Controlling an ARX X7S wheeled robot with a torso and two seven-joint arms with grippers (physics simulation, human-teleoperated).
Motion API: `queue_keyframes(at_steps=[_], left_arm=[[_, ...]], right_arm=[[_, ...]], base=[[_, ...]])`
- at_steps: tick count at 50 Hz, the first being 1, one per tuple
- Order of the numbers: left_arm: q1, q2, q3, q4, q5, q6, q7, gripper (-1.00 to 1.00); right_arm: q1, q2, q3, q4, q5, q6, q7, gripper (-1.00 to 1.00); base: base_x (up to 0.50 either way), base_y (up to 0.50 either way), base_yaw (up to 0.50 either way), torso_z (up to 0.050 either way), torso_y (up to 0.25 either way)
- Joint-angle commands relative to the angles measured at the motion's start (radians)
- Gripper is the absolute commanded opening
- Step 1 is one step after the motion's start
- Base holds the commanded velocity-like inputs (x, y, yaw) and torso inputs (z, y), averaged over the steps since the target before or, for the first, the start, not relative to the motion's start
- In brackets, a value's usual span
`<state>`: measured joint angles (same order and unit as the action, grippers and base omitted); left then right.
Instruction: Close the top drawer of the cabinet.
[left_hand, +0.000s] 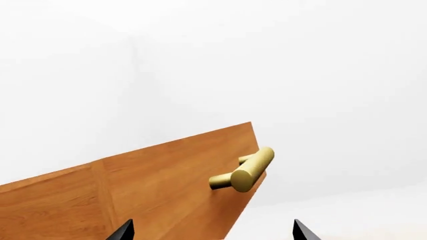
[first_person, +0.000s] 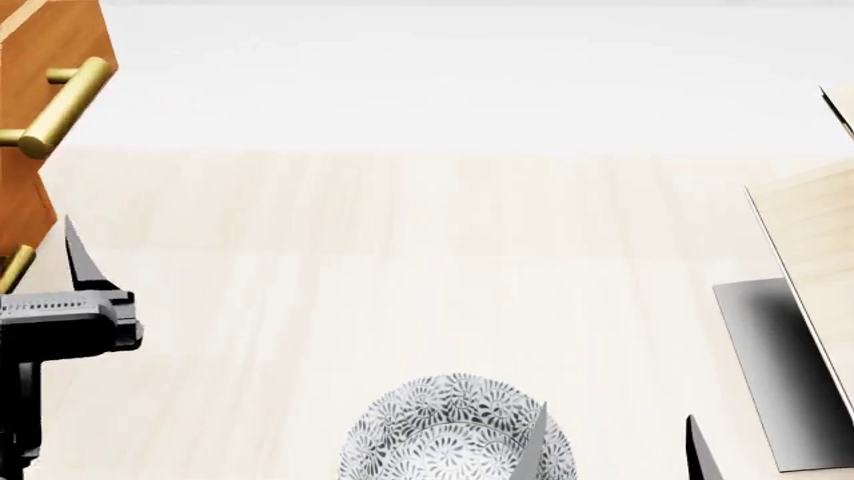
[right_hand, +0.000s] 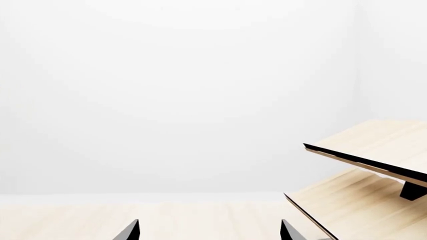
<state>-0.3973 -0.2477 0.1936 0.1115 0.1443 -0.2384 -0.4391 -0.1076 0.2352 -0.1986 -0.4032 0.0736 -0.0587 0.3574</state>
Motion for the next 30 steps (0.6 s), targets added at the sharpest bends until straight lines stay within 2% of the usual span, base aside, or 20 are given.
queue_keyframes(at_steps=[1, 9, 13, 20, 28, 30], left_arm=[[-0.17, -0.006, 0.07, -0.163, -0.134, 0.025, 0.242, 1.0], [-0.315, -0.002, 0.029, -0.361, -0.163, 0.037, 0.246, 1.0], [-0.427, -0.004, -0.006, -0.525, -0.177, 0.063, 0.236, 1.0], [-0.732, -0.033, -0.055, -1.027, -0.166, 0.213, 0.184, 1.0], [-0.967, -0.113, -0.096, -1.377, -0.172, 0.308, 0.129, 1.0], [-0.988, -0.132, -0.103, -1.415, -0.176, 0.313, 0.125, 1.0]], right_arm=[[-0.01, 0.002, -0.011, 0.033, 0.019, 0.008, 0.005, 1.0], [-0.008, 0.005, -0.015, 0.031, 0.02, 0.014, 0.01, 1.0], [-0.006, 0.007, -0.017, 0.03, 0.021, 0.018, 0.012, 1.0], [-0.002, 0.008, -0.021, 0.033, 0.022, 0.022, 0.015, 1.0], [-0.007, 0.015, -0.023, 0.036, 0.024, 0.018, 0.017, 1.0], [-0.007, 0.017, -0.023, 0.034, 0.026, 0.02, 0.018, 1.0]], base=[[0.01, 0.0, -0.01, 0.0, 0.0], [0.01, 0.0, -0.01, 0.0, 0.0], [0.0, 0.0, 0.0, 0.0, 0.0], [0.0, 0.0, 0.0, 0.0, 0.0], [0.0, 0.0, 0.0, 0.0, 0.0], [0.0, 0.0, 0.0, 0.0, 0.0]])
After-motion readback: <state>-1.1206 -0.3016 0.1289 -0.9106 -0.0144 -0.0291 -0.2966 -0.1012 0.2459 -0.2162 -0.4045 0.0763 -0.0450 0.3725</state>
